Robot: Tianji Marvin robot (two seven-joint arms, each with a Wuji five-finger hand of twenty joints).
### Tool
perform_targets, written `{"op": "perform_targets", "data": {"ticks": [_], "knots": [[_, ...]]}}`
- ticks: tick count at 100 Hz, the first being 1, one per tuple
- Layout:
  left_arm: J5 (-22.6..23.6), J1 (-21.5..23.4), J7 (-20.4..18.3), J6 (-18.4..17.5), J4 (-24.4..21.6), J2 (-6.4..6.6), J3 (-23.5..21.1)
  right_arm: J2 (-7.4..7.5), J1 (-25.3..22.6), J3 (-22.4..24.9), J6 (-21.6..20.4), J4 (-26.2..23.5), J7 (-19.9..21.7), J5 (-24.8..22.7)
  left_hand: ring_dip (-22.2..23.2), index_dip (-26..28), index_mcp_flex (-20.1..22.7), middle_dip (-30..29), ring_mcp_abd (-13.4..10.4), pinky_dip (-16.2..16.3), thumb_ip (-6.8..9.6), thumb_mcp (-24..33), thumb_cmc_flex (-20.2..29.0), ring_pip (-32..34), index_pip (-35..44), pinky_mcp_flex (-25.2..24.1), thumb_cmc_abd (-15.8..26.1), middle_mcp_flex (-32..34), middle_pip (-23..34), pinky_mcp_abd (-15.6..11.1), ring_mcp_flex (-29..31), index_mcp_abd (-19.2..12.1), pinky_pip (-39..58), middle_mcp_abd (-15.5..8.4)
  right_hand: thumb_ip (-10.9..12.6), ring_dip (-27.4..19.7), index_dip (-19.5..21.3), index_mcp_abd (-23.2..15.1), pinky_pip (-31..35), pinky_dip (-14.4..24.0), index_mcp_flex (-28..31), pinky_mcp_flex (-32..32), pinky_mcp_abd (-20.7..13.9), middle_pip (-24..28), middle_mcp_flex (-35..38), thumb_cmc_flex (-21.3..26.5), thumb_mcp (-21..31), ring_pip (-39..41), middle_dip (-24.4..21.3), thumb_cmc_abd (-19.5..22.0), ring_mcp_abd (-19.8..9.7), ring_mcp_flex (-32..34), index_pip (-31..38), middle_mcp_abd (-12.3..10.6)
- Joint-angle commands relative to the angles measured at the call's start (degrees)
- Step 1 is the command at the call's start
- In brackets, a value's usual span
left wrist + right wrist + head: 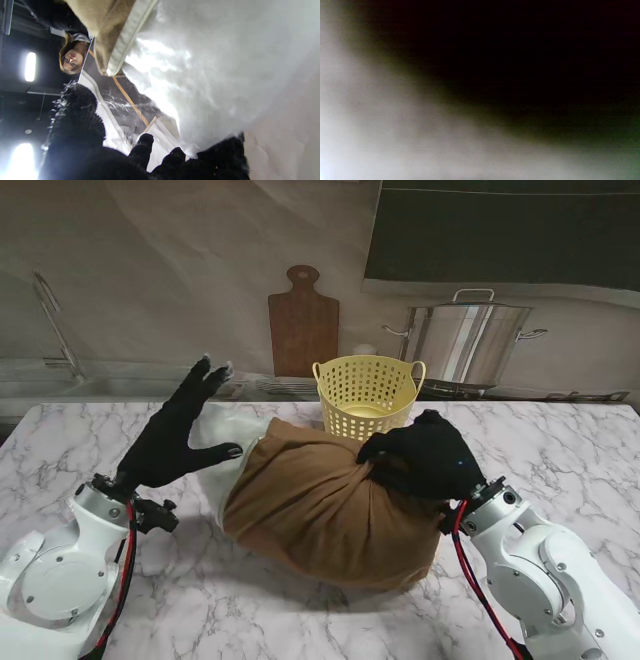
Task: Remove the pillowcase from the pillow and put it in the laundry basket
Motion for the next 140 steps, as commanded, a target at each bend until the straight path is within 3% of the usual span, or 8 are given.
{"op": "perform_targets", "data": {"ticks": [1, 47, 62, 91, 105, 112, 127, 140], "knots": [[0.78, -1.24, -2.51, 0.54, 0.99, 0.15, 0.62, 0.04, -0.09, -0.59, -0.27, 0.91, 0.86, -0.13, -1.17, -1.49, -1.51, 0.09, -1.44, -0.66, 1.36, 0.48, 2.89, 0.13, -0.76, 0.51, -1.93, -0.16, -0.01, -2.49, -0.27, 0.14, -28.10, 1.07, 1.94, 0.12, 2.50, -4.36, 0.11, 0.20, 4.89, -0.77, -0.27, 4.15, 3.65, 5.98, 5.30, -0.50, 0.95, 2.45, -0.32, 0.86, 5.46, -1.15], [1.13, -3.45, -7.61, 4.86, 4.56, 1.17, 1.57, 0.17, 0.44, -0.99, -0.76, 0.99, 1.61, -0.11, 0.14, 0.02, 4.32, 5.83, -8.38, 0.97, 7.45, 8.75, 26.04, 2.93, 3.13, 7.55, 3.49, 16.37, 3.54, -8.86, 10.45, 7.06, -18.87, 0.96, 1.90, 0.11, 2.69, -4.61, -0.09, 0.01, 4.99, -0.98, 0.00, 3.94, 3.63, 5.96, 5.19, -0.67, 1.05, 2.65, -0.47, 0.83, 5.23, -1.15], [0.87, -3.61, -6.97, 5.73, 4.67, 1.00, 2.52, 0.15, 0.47, -1.19, -0.65, 1.01, 1.56, -0.03, 0.96, 1.95, 7.48, 7.47, -8.12, 1.16, 2.11, 1.02, 21.77, 3.22, 4.05, 7.96, 3.26, 19.31, 3.83, -8.64, 12.33, 6.29, -16.54, 0.56, 1.92, 0.11, 2.73, -4.57, -0.21, -0.08, 4.98, -1.09, 0.11, 3.91, 3.64, 6.01, 5.20, -0.70, 1.10, 2.66, -0.33, 0.86, 5.15, -1.10], [-1.35, -4.72, -12.26, 6.36, 4.52, 2.00, 4.81, 0.08, 0.88, -1.80, -0.36, 1.43, 1.24, 0.26, 4.59, -1.14, 8.81, 9.83, -8.22, 4.67, 1.50, 0.76, 11.06, 7.58, 2.32, 15.62, -3.10, 31.10, 7.50, -8.83, 23.33, 8.34, -8.56, -0.84, 1.92, 0.08, 2.79, -4.60, -0.40, -0.20, 4.89, -1.36, 0.26, 3.77, 3.54, 5.99, 5.19, -0.85, 1.08, 2.84, -0.34, 0.73, 4.99, -1.16], [0.38, -4.92, -11.07, 6.91, 4.71, 1.82, 5.75, 0.04, 0.88, -1.97, -0.32, 1.36, 0.99, 0.31, 8.72, 3.91, 23.90, 14.23, -11.42, 6.29, 1.91, 1.27, 20.21, 13.49, 12.27, 25.73, -2.00, 45.56, 14.46, -11.04, 35.77, 2.12, 1.51, -6.83, 1.93, 0.03, 2.80, -4.64, -0.48, -0.25, 4.67, -1.50, 0.25, 3.56, 3.40, 5.93, 5.10, -0.98, 0.97, 2.97, -0.38, 0.60, 4.84, -1.28], [1.17, -4.99, -10.06, 7.53, 4.79, 1.65, 6.25, 0.04, 1.01, -2.14, -0.20, 1.49, 1.02, 0.38, 10.86, 16.69, 29.87, 23.27, -12.62, 5.89, 1.99, 2.08, 26.60, 17.05, 23.15, 29.60, -5.08, 53.17, 13.58, -11.63, 40.22, -2.61, 6.09, -9.81, 2.05, -0.15, 2.46, -4.06, -0.65, -0.33, 3.95, -1.75, 0.24, 2.45, 2.94, 5.89, 5.06, -1.39, 0.21, 2.92, -0.20, 0.18, 4.44, -1.19], [3.28, -4.98, -8.57, 8.07, 5.03, 1.47, 6.71, 0.11, 0.85, -2.15, 0.63, 1.22, 1.71, 0.30, 13.49, 20.22, 32.41, 28.38, -13.28, 6.55, 1.75, 5.55, 28.39, 21.38, 31.60, 32.49, -5.41, 58.51, 13.52, -12.67, 43.27, -5.93, 10.03, -11.02, 3.24, -2.98, -4.21, 0.93, -1.26, -0.26, -6.34, -3.79, 0.00, -8.14, -8.08, -1.98, -0.60, -7.11, -6.27, 2.47, 2.41, -6.36, 1.93, 2.17], [5.12, -4.89, -7.43, 9.44, 4.92, 1.32, 7.26, 0.08, -0.68, -1.87, 3.16, -1.29, 2.60, 0.03, 14.76, 19.53, 32.33, 29.84, -12.89, 7.07, 1.95, 6.18, 28.40, 23.01, 33.85, 32.86, -6.03, 58.78, 14.45, -12.75, 43.48, -6.13, 11.44, -10.55, 8.04, -7.53, 2.77, 11.71, -3.94, 0.15, -10.83, -8.57, 0.53, -15.65, -25.40, -14.20, -9.47, -13.17, -17.05, 7.60, 7.06, -17.72, -21.36, 9.08]]}}
